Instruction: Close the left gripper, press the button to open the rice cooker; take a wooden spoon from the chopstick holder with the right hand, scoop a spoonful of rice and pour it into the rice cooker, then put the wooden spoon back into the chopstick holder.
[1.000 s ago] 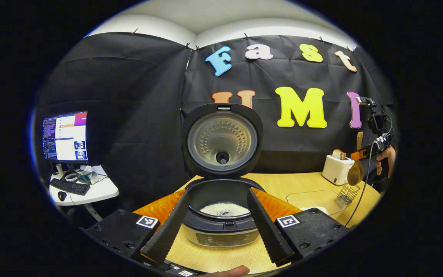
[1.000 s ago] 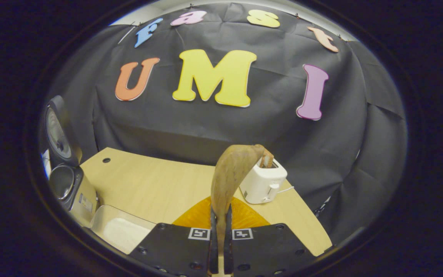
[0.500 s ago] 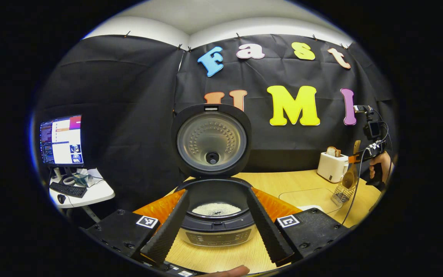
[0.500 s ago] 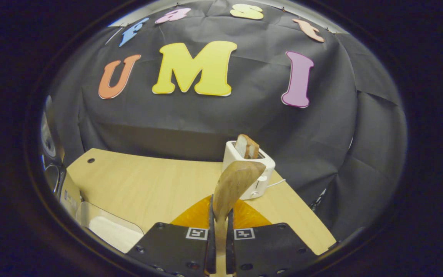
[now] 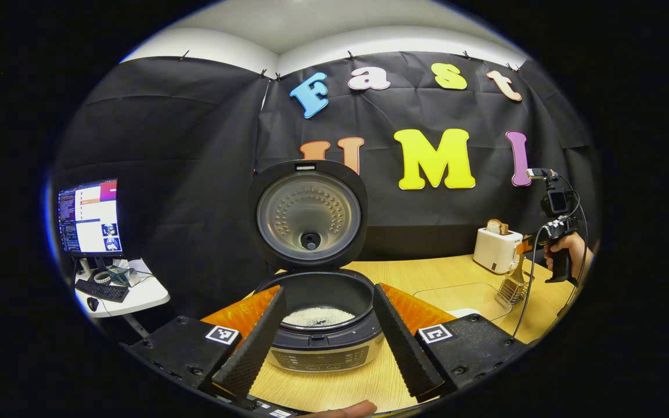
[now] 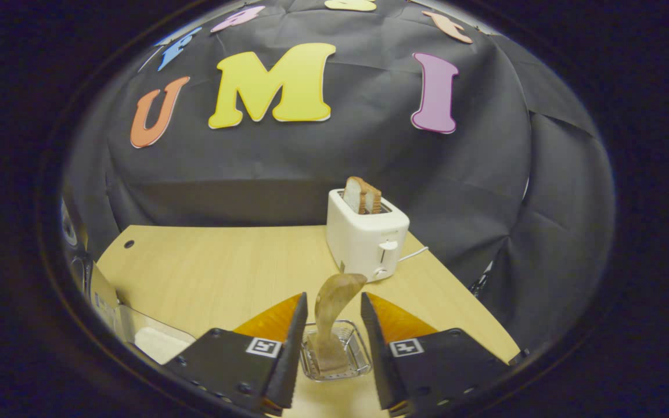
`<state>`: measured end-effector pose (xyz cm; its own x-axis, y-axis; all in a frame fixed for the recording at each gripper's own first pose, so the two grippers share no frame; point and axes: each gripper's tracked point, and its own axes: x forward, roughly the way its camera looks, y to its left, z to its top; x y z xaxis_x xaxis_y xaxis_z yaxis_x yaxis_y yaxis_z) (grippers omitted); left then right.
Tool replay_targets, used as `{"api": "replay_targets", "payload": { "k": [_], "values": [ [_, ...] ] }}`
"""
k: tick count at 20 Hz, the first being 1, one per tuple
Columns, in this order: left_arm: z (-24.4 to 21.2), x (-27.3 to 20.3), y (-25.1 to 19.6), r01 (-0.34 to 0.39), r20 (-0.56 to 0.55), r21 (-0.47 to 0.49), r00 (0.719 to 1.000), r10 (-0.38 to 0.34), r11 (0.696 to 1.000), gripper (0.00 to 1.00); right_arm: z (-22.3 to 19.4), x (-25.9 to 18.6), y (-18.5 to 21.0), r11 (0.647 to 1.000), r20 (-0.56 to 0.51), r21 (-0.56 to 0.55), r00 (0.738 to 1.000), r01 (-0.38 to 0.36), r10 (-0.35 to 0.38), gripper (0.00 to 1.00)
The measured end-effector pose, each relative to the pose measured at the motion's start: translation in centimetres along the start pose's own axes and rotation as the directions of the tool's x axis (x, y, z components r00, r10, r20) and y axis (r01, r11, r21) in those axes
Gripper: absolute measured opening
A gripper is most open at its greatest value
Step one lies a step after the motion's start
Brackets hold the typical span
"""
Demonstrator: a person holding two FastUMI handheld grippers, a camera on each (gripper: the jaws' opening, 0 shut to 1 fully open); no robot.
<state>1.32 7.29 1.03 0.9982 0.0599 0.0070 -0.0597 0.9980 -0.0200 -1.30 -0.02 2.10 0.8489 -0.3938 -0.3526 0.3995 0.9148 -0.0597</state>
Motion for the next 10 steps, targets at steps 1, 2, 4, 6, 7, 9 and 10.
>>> {"api": "replay_targets", "payload": {
  "k": [1, 2, 4, 6, 7, 9, 10],
  "values": [
    [0.1, 0.0, -0.1, -0.001, 0.001, 0.000, 1.000, 0.001, 1.000, 0.96, 0.0, -0.1, -0.4, 1.000, 0.000, 0.003, 1.000, 0.009, -0.009, 0.61],
    [0.1, -0.1, -0.1, -0.003, 0.002, 0.000, 1.000, 0.003, 1.000, 0.96, -0.1, -0.1, -0.6, 1.000, -0.002, 0.011, 1.000, 0.008, -0.008, 0.73],
    [0.2, -0.1, -0.1, -0.005, 0.006, 0.003, 1.000, 0.005, 1.000, 0.96, -0.5, -0.1, -1.2, 0.999, -0.001, 0.032, 1.000, 0.014, -0.014, 0.85],
    [0.3, -0.3, -0.5, -0.003, 0.008, 0.012, 1.000, 0.003, 1.000, 0.96, -0.9, -0.1, -2.5, 0.999, 0.002, 0.034, 0.999, 0.042, -0.042, 0.92],
    [0.5, -0.4, -0.5, -0.005, 0.012, 0.020, 1.000, 0.004, 1.000, 0.96, -0.9, -0.1, -2.9, 0.998, 0.013, 0.039, 0.999, 0.048, -0.049, 0.93],
    [1.0, -0.9, -0.8, -0.011, 0.027, 0.045, 1.000, 0.010, 0.999, 0.96, -1.0, -0.7, -3.6, 0.998, 0.040, 0.056, 0.999, 0.034, -0.036, 0.93],
    [1.2, -1.1, -1.1, -0.005, 0.028, 0.059, 1.000, 0.004, 0.998, 0.96, -1.1, -1.1, -3.7, 0.998, 0.048, 0.067, 0.999, 0.018, -0.021, 0.93]
  ]
}}
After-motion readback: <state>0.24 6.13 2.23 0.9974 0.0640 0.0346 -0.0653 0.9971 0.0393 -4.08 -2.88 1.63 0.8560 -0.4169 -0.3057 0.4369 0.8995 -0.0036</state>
